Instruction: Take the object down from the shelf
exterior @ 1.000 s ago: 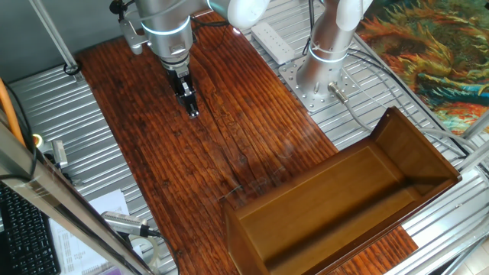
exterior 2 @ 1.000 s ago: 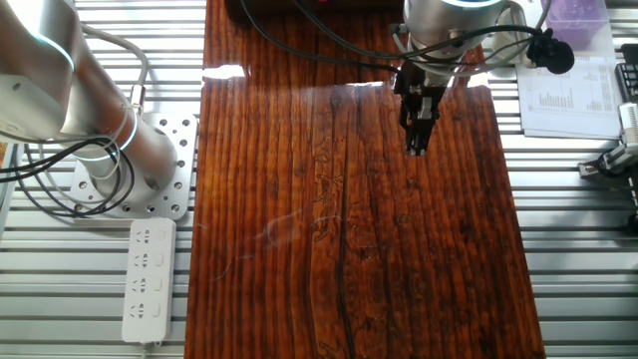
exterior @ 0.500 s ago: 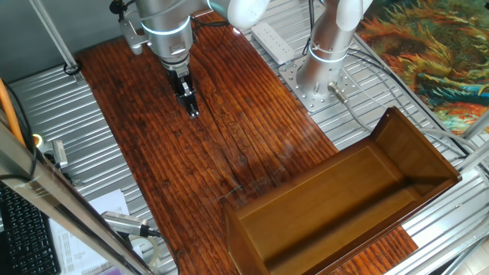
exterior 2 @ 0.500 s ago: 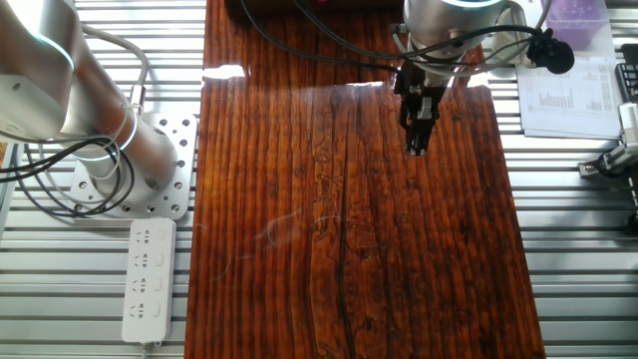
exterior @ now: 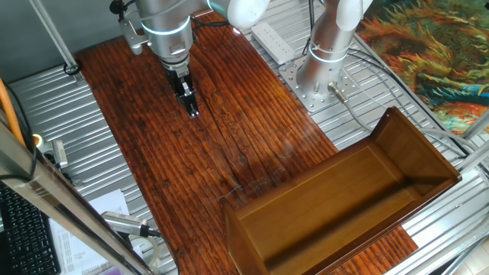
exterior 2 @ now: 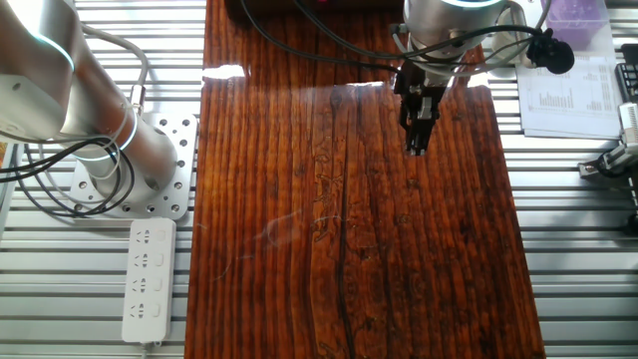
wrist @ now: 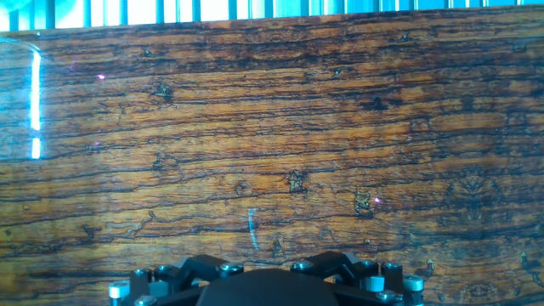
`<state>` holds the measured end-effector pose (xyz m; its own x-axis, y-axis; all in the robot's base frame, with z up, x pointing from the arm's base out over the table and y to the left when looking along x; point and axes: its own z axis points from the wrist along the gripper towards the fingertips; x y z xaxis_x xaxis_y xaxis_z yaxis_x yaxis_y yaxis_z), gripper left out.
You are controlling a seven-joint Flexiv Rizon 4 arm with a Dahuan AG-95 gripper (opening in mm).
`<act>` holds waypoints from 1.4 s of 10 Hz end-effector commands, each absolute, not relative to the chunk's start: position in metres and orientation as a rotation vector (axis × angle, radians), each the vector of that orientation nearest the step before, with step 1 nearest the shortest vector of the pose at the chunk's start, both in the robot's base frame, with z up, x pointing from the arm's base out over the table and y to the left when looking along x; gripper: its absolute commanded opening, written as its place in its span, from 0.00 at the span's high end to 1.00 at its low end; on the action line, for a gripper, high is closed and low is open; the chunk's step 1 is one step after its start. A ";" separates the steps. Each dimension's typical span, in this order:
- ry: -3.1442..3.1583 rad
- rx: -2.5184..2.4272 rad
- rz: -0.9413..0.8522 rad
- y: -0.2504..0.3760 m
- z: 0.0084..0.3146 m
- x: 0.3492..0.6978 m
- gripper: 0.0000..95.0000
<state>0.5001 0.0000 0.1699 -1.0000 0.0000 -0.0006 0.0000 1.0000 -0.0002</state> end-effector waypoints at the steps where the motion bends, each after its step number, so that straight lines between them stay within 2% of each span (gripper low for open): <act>1: 3.256 -0.386 -0.029 0.000 0.170 0.500 1.00; 10: 3.250 -0.427 -0.031 0.002 0.169 0.501 1.00; 14: 3.199 -0.654 -0.005 0.016 0.163 0.504 1.00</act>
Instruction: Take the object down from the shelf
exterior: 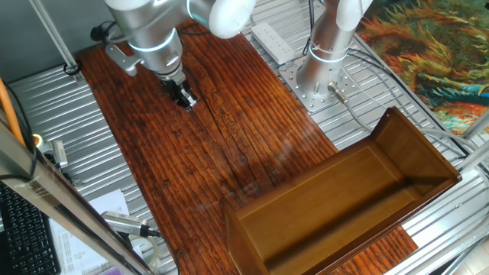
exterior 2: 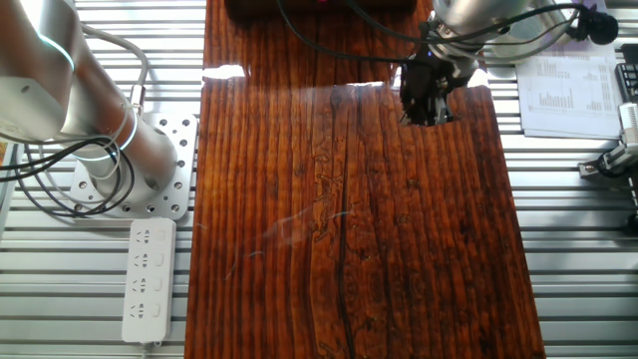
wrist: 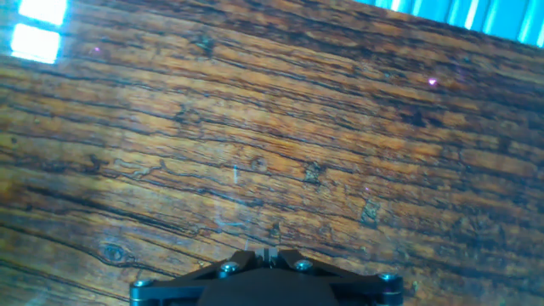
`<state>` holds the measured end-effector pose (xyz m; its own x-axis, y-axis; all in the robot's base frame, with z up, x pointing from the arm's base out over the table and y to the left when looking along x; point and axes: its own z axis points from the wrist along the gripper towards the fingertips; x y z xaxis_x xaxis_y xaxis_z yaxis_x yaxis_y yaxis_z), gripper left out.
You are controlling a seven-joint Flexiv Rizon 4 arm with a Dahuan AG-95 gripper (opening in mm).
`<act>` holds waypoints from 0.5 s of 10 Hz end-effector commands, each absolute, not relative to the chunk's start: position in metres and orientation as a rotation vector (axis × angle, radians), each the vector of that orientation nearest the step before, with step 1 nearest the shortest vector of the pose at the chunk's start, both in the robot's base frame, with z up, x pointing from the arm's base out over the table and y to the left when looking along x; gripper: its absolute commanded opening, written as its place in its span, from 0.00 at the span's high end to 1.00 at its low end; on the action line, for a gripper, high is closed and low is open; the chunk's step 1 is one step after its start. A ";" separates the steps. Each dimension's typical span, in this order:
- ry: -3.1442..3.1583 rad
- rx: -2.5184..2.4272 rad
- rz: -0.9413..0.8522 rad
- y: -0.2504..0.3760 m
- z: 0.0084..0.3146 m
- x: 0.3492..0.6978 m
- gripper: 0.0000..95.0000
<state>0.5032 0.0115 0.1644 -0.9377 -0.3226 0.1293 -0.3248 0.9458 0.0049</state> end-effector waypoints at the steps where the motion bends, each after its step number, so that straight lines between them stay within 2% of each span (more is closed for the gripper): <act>1: -2.942 0.698 -0.023 0.022 0.161 0.506 1.00; 5: -2.836 1.103 -0.115 0.055 0.157 0.520 1.00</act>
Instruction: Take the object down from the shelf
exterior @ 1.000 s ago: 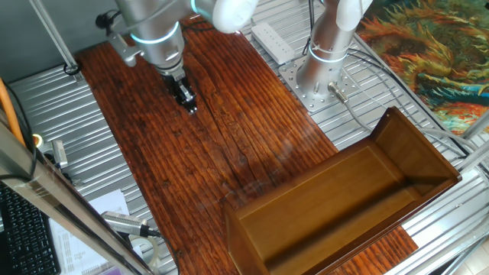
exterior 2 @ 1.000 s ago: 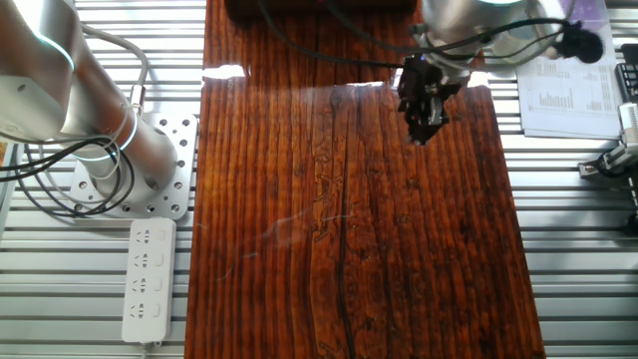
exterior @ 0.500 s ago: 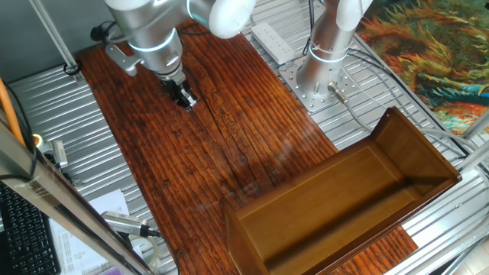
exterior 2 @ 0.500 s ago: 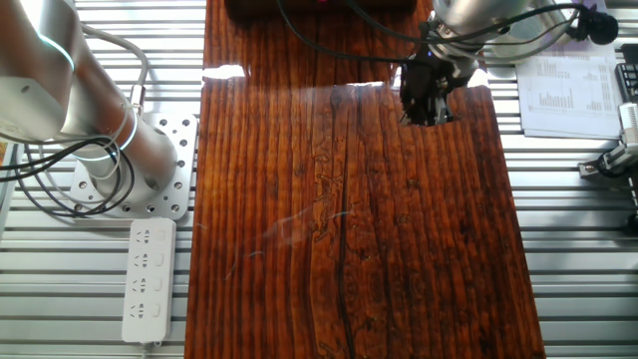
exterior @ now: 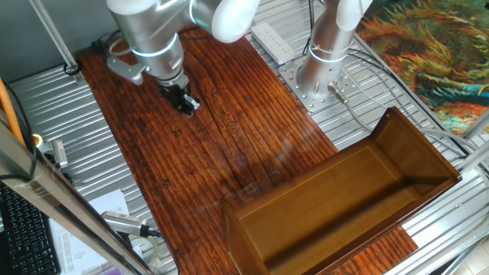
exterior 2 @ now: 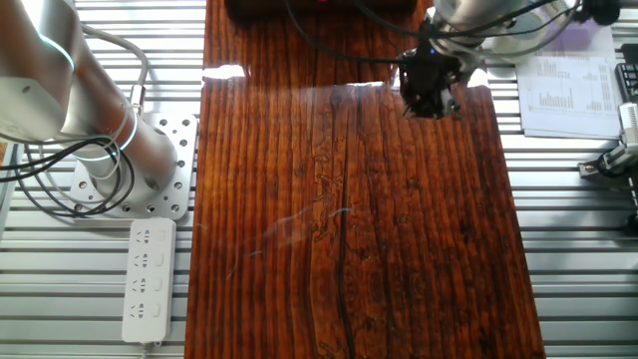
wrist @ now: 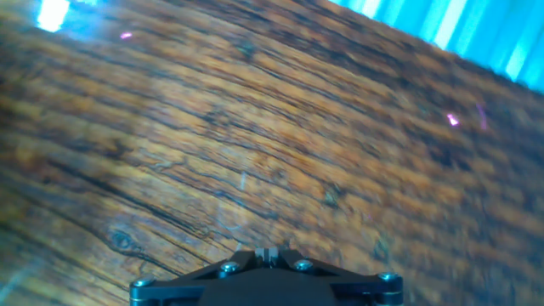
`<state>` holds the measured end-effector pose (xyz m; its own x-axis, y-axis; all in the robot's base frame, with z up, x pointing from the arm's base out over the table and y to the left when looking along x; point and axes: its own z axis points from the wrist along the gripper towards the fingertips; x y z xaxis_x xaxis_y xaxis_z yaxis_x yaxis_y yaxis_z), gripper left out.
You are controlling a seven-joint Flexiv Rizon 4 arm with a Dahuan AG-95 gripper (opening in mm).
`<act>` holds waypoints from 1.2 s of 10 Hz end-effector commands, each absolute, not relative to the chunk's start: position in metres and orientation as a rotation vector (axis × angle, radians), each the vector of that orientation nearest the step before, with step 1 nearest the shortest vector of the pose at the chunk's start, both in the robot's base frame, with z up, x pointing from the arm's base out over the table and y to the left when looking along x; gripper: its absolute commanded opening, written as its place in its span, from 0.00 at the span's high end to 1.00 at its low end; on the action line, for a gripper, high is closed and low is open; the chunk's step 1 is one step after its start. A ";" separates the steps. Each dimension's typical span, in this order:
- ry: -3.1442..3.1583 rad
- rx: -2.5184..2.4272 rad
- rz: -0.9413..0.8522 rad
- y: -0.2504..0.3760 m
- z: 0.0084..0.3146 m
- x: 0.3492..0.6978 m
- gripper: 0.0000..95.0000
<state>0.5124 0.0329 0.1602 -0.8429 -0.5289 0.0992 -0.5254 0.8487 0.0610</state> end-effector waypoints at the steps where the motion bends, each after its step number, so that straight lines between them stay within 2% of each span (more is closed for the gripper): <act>1: -2.791 1.239 -0.158 0.066 0.153 0.519 1.00; 3: -2.730 1.421 -0.192 0.082 0.147 0.516 1.00; 4: -2.771 1.499 -0.132 0.086 0.146 0.518 1.00; 8: -2.567 1.857 -0.114 0.092 0.145 0.524 1.00; 12: -2.435 1.989 -0.156 0.092 0.137 0.526 1.00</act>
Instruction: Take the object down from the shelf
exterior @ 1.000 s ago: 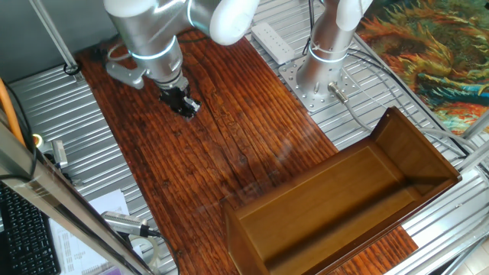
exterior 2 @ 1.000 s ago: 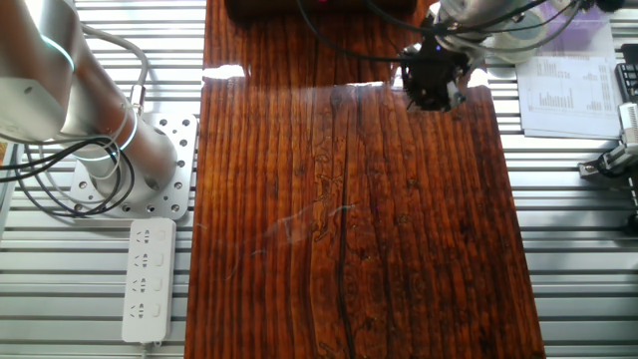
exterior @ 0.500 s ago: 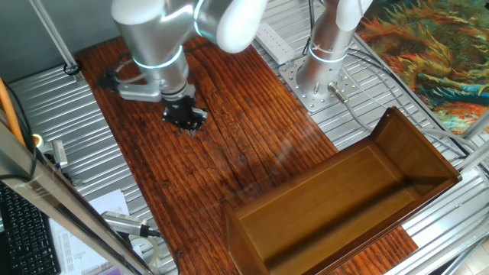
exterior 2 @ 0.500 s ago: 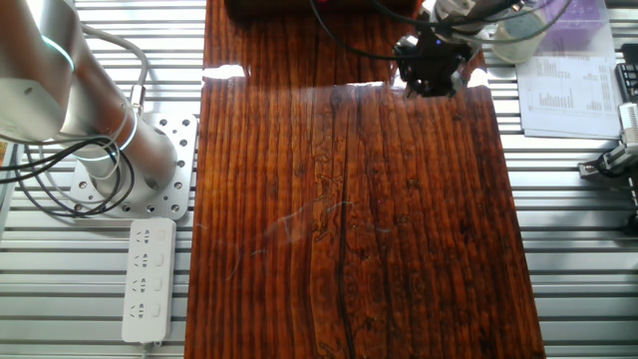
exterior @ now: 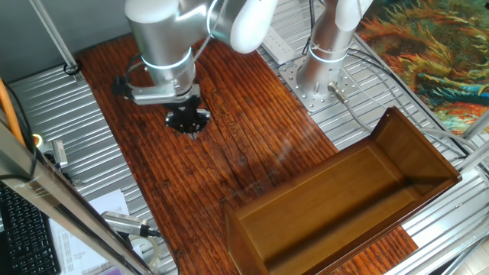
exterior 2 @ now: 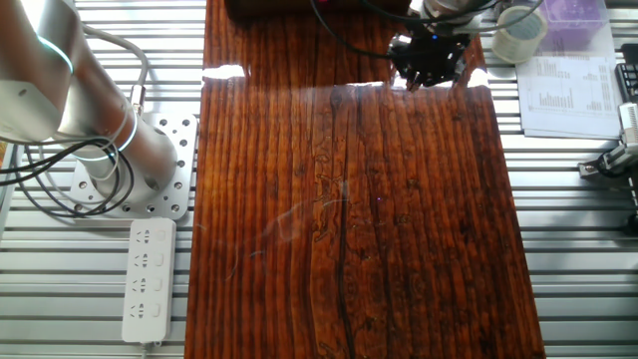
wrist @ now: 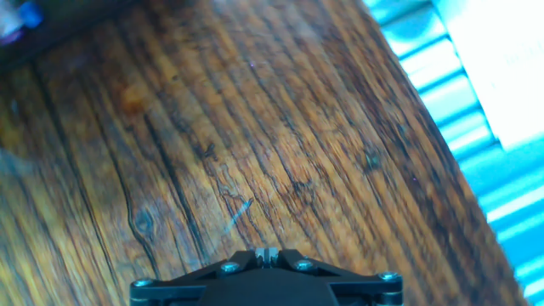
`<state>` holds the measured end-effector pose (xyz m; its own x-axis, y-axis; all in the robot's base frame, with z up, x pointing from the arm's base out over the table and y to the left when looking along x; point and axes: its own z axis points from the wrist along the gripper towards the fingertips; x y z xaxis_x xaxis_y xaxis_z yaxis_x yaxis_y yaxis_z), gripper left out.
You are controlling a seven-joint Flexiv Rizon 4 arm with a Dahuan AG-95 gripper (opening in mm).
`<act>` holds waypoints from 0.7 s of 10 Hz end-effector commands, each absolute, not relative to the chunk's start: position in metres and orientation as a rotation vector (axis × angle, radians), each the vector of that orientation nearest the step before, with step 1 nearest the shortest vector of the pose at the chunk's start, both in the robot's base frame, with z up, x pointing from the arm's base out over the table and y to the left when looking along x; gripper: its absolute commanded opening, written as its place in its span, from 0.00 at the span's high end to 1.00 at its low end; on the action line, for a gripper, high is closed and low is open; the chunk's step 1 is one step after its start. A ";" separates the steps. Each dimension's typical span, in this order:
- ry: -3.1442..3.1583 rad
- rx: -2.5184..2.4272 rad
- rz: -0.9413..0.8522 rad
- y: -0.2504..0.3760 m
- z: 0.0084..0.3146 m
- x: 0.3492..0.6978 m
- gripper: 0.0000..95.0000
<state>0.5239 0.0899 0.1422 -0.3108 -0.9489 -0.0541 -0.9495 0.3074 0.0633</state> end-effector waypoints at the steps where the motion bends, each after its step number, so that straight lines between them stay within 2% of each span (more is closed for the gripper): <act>1: 2.413 -2.014 0.128 0.092 0.136 0.526 1.00; 7: 2.353 -2.060 0.114 0.093 0.133 0.526 1.00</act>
<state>0.5255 0.0935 0.1329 -0.1090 -0.9924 -0.0577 -0.9933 0.1066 0.0441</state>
